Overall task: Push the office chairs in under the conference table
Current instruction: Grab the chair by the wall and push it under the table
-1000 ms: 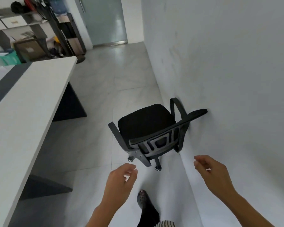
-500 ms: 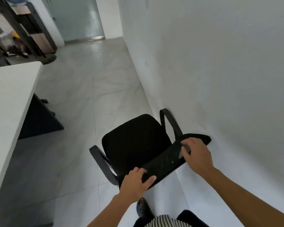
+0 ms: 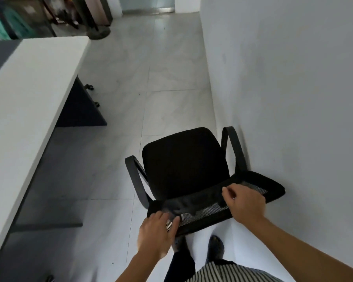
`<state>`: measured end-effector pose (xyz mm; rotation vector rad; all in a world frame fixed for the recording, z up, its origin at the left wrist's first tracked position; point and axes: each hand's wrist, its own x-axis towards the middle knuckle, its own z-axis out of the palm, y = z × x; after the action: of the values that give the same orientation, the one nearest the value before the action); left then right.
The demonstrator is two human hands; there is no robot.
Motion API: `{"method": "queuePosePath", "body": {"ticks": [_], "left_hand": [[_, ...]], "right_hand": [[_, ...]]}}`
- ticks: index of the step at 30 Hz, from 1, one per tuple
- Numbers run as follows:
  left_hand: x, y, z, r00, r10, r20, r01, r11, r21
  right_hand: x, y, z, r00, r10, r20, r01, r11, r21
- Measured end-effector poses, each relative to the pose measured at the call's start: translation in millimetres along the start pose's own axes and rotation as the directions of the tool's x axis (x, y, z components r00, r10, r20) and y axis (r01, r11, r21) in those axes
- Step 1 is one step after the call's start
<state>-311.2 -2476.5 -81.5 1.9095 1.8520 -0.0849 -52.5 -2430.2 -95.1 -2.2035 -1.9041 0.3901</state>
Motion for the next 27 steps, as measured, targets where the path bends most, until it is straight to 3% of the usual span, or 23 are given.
{"method": "queuePosePath", "body": {"ticks": [6,17,22,25,27], "left_hand": [[27,-44,-12,0.966,-0.212,-0.146,0.203,0.977,-0.071],[61,-74,-43,0.928,-0.286,-0.240,0.270,0.958,-0.101],[80,-93,-61,0.915,-0.325,-0.239,0.311,0.945,-0.097],[96,-121,-76,0.894,-0.373,-0.247,0.351,0.927,-0.129],[101,-142,-81,0.886,-0.390,-0.250,0.368,0.920,-0.133]], "right_hand": [[38,-53,16,0.994,-0.104,0.028,0.105,0.994,-0.019],[115,-110,29,0.969,-0.211,0.124,0.223,0.970,-0.093],[150,-123,29,0.922,-0.343,0.179,0.348,0.937,0.006],[180,-111,20,0.923,-0.367,0.116,0.380,0.918,-0.112],[188,-113,21,0.933,-0.329,0.147,0.348,0.928,-0.135]]}}
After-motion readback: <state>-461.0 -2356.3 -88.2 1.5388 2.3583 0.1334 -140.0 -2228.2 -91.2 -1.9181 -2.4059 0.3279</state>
